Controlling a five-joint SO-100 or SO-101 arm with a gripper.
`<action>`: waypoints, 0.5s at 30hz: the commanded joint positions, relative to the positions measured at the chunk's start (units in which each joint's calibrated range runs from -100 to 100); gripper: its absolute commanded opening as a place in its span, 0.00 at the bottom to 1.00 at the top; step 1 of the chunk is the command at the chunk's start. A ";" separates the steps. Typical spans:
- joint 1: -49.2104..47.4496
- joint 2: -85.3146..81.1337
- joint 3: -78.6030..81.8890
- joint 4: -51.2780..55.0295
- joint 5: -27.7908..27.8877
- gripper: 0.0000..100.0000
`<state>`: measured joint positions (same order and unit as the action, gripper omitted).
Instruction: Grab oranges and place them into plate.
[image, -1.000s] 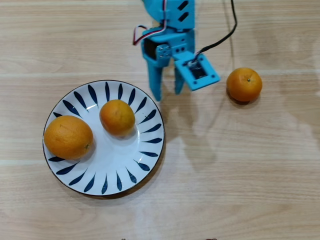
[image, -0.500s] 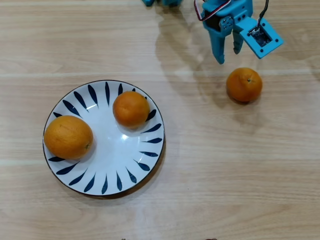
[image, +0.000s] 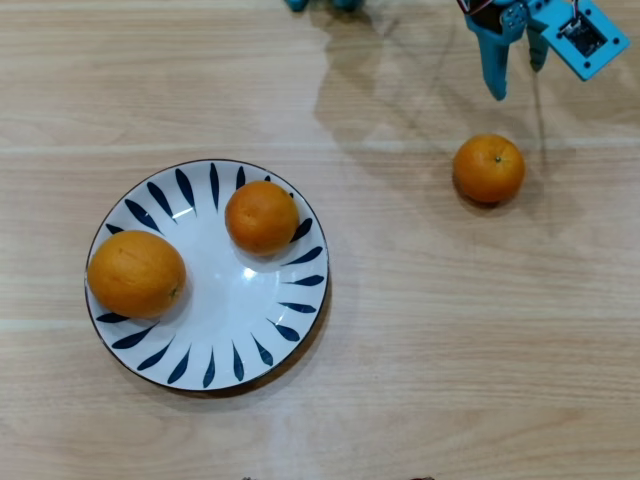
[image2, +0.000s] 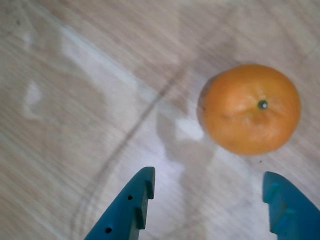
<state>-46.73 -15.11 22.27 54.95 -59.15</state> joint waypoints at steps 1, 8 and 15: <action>2.21 2.26 0.50 -8.50 2.12 0.34; 4.23 8.43 4.49 -21.82 2.12 0.36; 5.92 13.42 5.39 -23.80 2.02 0.36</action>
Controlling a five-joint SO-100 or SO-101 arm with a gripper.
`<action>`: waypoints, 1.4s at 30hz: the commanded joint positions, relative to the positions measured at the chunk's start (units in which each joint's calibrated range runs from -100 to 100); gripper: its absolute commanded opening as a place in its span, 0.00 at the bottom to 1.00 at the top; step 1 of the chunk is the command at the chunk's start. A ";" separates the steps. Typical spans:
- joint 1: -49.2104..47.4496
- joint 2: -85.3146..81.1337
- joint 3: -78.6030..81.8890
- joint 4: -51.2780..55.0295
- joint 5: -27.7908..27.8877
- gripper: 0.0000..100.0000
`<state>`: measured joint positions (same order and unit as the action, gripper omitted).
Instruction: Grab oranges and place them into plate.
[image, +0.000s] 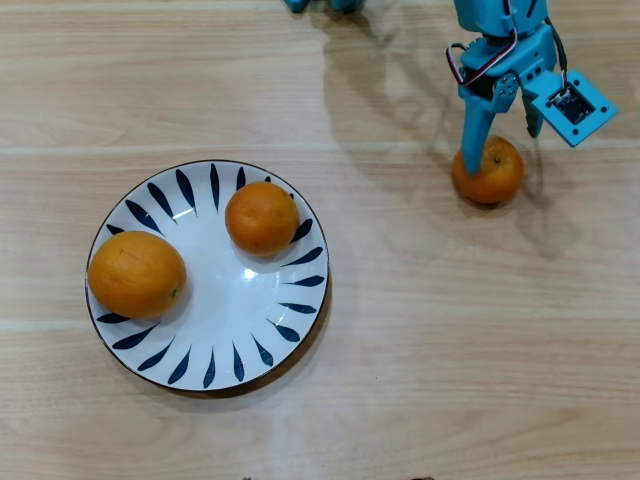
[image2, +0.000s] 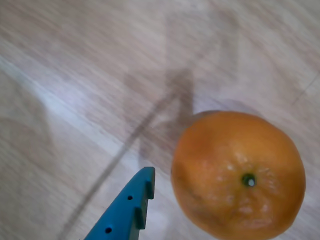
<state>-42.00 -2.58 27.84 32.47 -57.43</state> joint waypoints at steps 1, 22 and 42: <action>1.60 1.48 -0.18 -1.32 0.30 0.36; 2.73 7.57 -0.82 -1.49 -0.90 0.29; 25.95 -5.96 -15.30 -0.89 20.63 0.29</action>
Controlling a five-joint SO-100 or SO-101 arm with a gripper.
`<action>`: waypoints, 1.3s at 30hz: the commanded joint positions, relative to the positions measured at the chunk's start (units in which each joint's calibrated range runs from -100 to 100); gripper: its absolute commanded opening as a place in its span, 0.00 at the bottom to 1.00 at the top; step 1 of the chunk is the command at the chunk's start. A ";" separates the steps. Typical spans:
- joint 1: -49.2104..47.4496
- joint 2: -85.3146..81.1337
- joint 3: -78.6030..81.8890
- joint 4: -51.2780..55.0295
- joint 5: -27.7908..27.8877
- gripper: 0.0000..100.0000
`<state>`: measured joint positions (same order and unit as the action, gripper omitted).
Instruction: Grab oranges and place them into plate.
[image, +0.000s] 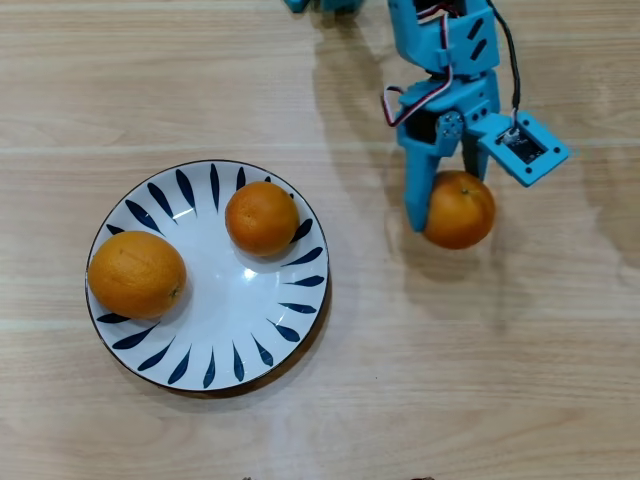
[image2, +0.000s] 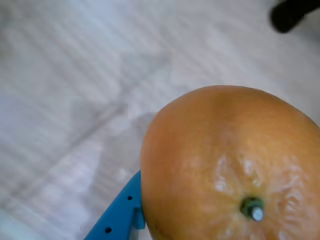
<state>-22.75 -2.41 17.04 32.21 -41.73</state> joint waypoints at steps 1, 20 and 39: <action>8.40 -6.29 -4.23 -0.71 6.13 0.29; 24.61 6.05 -6.86 -11.37 16.69 0.29; 24.53 12.64 -14.19 -11.72 16.01 0.29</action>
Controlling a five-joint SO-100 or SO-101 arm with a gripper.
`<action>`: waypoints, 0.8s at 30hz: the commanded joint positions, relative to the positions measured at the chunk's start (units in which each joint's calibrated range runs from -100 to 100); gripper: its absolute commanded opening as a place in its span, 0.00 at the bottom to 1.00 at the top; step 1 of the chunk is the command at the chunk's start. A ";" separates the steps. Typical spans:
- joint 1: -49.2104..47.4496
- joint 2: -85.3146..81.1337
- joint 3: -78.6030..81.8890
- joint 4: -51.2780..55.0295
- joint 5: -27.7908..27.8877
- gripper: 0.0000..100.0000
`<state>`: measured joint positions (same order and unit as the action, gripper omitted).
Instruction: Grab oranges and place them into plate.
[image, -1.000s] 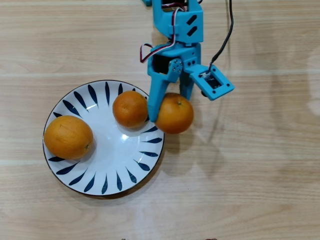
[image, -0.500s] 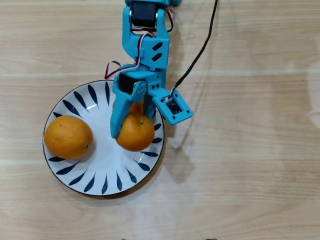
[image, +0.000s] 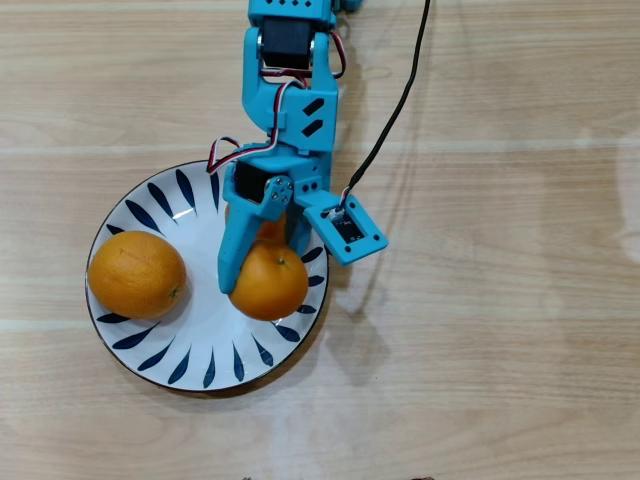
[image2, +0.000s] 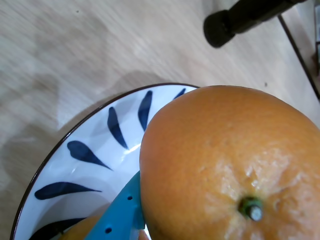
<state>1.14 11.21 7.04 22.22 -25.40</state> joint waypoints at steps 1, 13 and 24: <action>0.72 -1.16 -4.01 -1.55 -1.10 0.29; 0.55 -1.41 -3.55 -0.86 -5.33 0.32; -0.33 -1.49 -3.37 -0.69 -5.23 0.42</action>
<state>1.22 11.13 6.77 22.14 -30.41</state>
